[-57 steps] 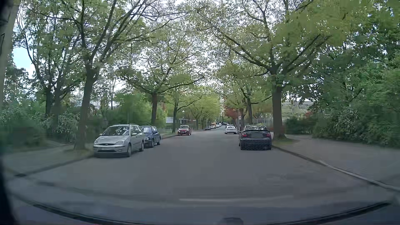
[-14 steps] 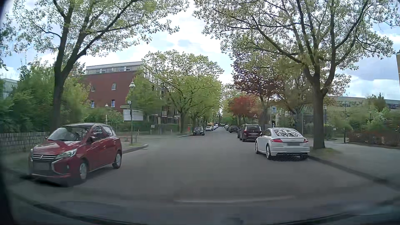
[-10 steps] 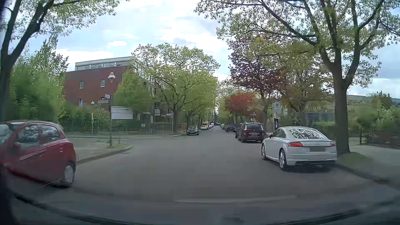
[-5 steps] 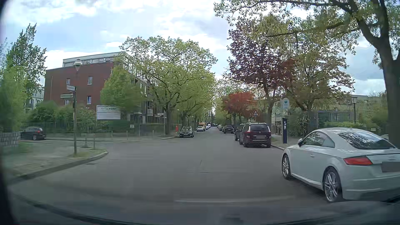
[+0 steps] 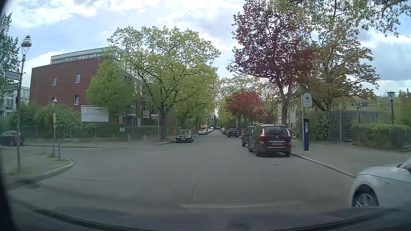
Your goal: Follow the waypoints while adhering to traffic rules and regulations
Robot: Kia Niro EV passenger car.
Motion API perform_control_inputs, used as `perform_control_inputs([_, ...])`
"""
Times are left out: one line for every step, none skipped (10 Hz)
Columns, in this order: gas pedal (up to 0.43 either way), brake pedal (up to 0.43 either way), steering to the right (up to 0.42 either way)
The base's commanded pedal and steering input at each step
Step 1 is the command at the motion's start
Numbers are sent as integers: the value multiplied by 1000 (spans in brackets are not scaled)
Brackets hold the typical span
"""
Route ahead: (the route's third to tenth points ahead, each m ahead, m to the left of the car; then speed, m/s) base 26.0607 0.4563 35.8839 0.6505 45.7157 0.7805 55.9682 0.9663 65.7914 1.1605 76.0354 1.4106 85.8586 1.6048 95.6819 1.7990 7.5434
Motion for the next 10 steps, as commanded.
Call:
perform_control_inputs([299,24,8])
perform_control_inputs([299,24,9])
perform_control_inputs([299,24,10])
perform_control_inputs([299,24,9])
perform_control_inputs([299,24,6])
perform_control_inputs([299,24,4])
perform_control_inputs([299,24,4])
perform_control_inputs([299,24,4])
perform_control_inputs([311,24,3])
perform_control_inputs([311,24,1])
